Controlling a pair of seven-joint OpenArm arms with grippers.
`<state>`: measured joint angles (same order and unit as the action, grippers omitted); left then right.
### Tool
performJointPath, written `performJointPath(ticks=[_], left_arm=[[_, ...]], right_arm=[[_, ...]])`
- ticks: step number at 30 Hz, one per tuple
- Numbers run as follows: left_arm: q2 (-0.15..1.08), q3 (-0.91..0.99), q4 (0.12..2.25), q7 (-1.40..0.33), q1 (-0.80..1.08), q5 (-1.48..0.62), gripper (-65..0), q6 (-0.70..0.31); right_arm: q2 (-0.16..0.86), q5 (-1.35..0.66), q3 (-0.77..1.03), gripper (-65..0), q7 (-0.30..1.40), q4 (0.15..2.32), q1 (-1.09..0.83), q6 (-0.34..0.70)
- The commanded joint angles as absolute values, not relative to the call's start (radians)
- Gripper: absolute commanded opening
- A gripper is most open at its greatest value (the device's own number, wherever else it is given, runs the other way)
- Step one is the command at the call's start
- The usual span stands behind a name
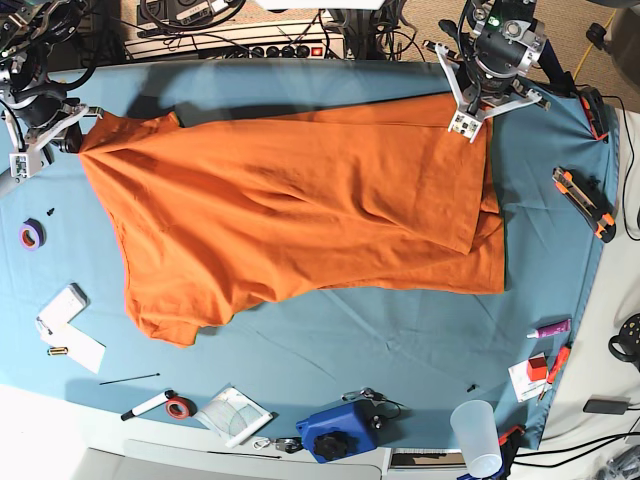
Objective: Layout the t-shirt on the table in an organized manner, then fold the t-shirt properly
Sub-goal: 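Hold the shirt corners with both grippers and pull them apart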
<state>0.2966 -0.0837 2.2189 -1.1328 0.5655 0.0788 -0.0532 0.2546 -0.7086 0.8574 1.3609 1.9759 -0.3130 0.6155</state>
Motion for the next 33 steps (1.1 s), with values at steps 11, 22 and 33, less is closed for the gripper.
performJointPath(ticks=[11,22,33], left_arm=[[0.302,-0.081,2.237,-1.171,0.57,0.091,-32.8,-0.027],[0.302,-0.081,2.259,-1.052,0.503,0.006,-32.8,-0.031],[0.302,-0.081,2.051,-1.051,0.414,-0.064,-33.6,-0.104]], right_arm=[[0.274,-0.722,0.865,-65.0,1.343,1.991,-0.31,0.618],[0.274,-0.722,0.865,-65.0,1.348,1.991,-0.311,0.617],[0.274,-0.722,0.865,-65.0,1.354,1.991,-0.31,0.617]])
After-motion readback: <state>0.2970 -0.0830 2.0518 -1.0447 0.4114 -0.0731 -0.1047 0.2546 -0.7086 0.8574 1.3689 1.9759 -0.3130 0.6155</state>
